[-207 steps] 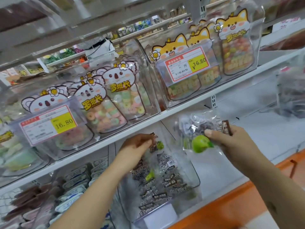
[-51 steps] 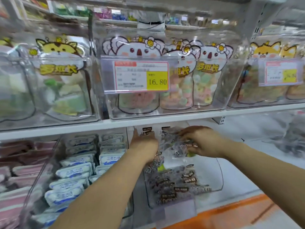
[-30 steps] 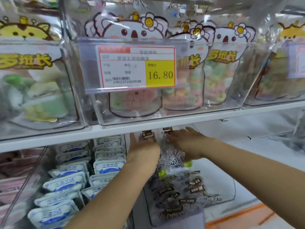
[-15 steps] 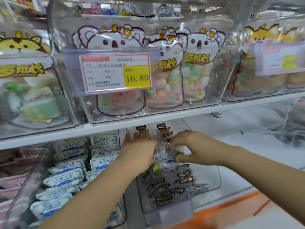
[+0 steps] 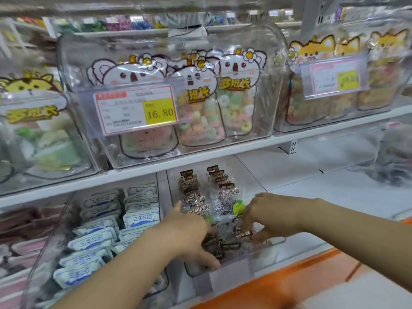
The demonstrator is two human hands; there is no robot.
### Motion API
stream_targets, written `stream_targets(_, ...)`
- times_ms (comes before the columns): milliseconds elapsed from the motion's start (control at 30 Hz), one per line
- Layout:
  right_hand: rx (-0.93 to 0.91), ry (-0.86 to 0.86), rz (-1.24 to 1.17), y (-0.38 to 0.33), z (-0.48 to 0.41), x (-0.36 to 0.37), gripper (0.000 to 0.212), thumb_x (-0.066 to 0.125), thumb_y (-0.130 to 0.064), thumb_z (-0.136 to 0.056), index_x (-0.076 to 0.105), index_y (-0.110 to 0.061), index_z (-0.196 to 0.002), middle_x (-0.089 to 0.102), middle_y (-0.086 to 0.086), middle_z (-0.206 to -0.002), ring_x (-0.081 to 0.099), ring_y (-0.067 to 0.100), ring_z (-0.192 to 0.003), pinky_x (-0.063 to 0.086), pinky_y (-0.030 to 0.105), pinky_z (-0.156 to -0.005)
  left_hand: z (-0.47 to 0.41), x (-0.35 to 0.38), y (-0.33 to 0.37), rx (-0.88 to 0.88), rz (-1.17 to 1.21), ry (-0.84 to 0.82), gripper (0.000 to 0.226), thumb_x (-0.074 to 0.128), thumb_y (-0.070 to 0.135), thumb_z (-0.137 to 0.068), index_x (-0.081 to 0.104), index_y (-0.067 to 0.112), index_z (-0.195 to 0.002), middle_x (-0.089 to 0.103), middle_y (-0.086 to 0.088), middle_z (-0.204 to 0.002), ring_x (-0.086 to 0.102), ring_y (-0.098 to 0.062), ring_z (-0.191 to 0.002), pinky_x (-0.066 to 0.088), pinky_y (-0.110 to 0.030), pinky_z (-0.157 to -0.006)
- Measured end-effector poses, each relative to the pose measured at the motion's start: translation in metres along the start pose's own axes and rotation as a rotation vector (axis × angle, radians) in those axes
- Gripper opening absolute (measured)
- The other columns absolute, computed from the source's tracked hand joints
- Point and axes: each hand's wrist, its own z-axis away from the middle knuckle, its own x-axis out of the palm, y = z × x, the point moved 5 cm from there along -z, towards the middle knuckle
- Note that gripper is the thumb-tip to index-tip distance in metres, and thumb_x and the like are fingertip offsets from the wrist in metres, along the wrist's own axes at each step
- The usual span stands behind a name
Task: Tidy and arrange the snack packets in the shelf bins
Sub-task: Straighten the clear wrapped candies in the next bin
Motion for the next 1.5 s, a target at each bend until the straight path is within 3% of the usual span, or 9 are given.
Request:
stream_targets(267, 0.102, 0.178, 0.243, 0.005, -0.031, -0.019, 0.027, 0.055, -0.024, -0.092, 0.060, -0.022, -0.118, 0.058, 0.001, -0.116, 0.052, 0.023, -0.114, 0.034, 0.040, -0.104, -0.020, -0.019, -0.020, -0.158, -0.080, 0.139, 0.037, 0.067, 0.051, -0.078, 0.064, 0.020, -0.098, 0.064, 0.004, -0.096, 0.061, -0.019, -0.094, 0.028, -0.048, -0.108)
stream_targets(433, 0.181, 0.182, 0.111, 0.010, -0.047, -0.022, 0.031, 0.062, -0.016, -0.087, 0.063, -0.019, -0.118, 0.047, 0.007, -0.121, 0.057, 0.028, -0.105, 0.053, 0.039, -0.081, -0.030, -0.027, -0.016, -0.243, -0.117, 0.146, 0.052, 0.075, 0.030, -0.077, 0.052, 0.017, -0.121, 0.053, -0.003, -0.115, 0.055, -0.023, -0.102, 0.040, -0.042, -0.096)
stream_targets(533, 0.155, 0.171, 0.030, 0.010, -0.034, -0.016, 0.034, 0.058, -0.024, -0.091, 0.058, -0.025, -0.126, 0.041, 0.004, -0.128, 0.054, 0.025, -0.111, 0.049, 0.040, -0.090, -0.017, -0.025, 0.004, -0.125, -0.154, 0.352, 0.053, 0.065, 0.011, -0.081, 0.041, 0.017, -0.128, 0.045, -0.006, -0.123, 0.049, -0.025, -0.112, 0.033, -0.042, -0.097)
stream_targets(633, 0.165, 0.270, 0.108, 0.004, -0.015, -0.018, 0.037, 0.057, -0.034, -0.091, 0.055, -0.029, -0.127, 0.043, 0.000, -0.127, 0.046, 0.021, -0.118, 0.039, 0.035, -0.098, -0.006, -0.018, 0.013, -0.050, -0.058, 0.442, 0.043, 0.066, 0.026, -0.083, 0.045, 0.019, -0.119, 0.046, 0.000, -0.115, 0.053, -0.020, -0.102, 0.033, -0.037, -0.094)
stream_targets(733, 0.194, 0.337, 0.045, -0.009, -0.003, -0.016, 0.027, 0.056, -0.033, -0.091, 0.055, -0.024, -0.115, 0.051, -0.002, -0.119, 0.053, 0.022, -0.108, 0.043, 0.034, -0.088, 0.000, -0.018, 0.007, -0.047, 0.039, 0.423, 0.039, 0.066, 0.043, -0.083, 0.050, 0.023, -0.112, 0.051, 0.006, -0.111, 0.054, -0.018, -0.100, 0.033, -0.035, -0.091)
stream_targets(1133, 0.188, 0.241, -0.285, -0.015, -0.020, 0.004, 0.028, 0.068, -0.039, -0.079, 0.063, -0.025, -0.103, 0.067, -0.005, -0.096, 0.049, 0.016, -0.091, 0.039, 0.027, -0.073, 0.002, -0.004, 0.007, 0.009, -0.075, 0.284, 0.035, 0.061, 0.050, -0.084, 0.063, 0.026, -0.109, 0.062, 0.005, -0.106, 0.056, -0.017, -0.103, 0.026, -0.037, -0.102)
stream_targets(1233, 0.150, 0.171, -0.242, -0.014, -0.018, 0.001, 0.012, 0.065, -0.027, -0.083, 0.057, -0.020, -0.081, 0.068, 0.005, -0.094, 0.054, 0.023, -0.093, 0.044, 0.031, -0.075, 0.003, -0.001, 0.009, 0.003, -0.086, 0.237, 0.035, 0.061, 0.049, -0.084, 0.065, 0.022, -0.106, 0.067, 0.002, -0.100, 0.057, -0.019, -0.102, 0.022, -0.039, -0.107)
stream_targets(1367, 0.144, 0.154, -0.268, -0.003, -0.015, -0.013, 0.008, 0.062, -0.012, -0.085, 0.059, -0.005, -0.083, 0.061, 0.008, -0.083, 0.052, 0.023, -0.077, 0.035, 0.029, -0.063, 0.005, -0.001, 0.010, -0.009, -0.078, 0.232, 0.027, 0.060, 0.043, -0.088, 0.065, 0.018, -0.098, 0.068, -0.001, -0.096, 0.060, -0.020, -0.101, 0.016, -0.041, -0.114)
stream_targets(1500, 0.082, 0.249, -0.373, -0.017, -0.025, -0.011, 0.030, 0.061, -0.004, -0.081, 0.044, -0.021, -0.063, 0.046, -0.004, -0.064, 0.037, 0.007, -0.057, 0.028, 0.013, -0.052, 0.009, -0.001, 0.015, -0.010, -0.087, 0.247, 0.027, 0.058, 0.044, -0.088, 0.064, 0.020, -0.101, 0.067, -0.001, -0.100, 0.056, -0.021, -0.105, 0.019, -0.040, -0.111)
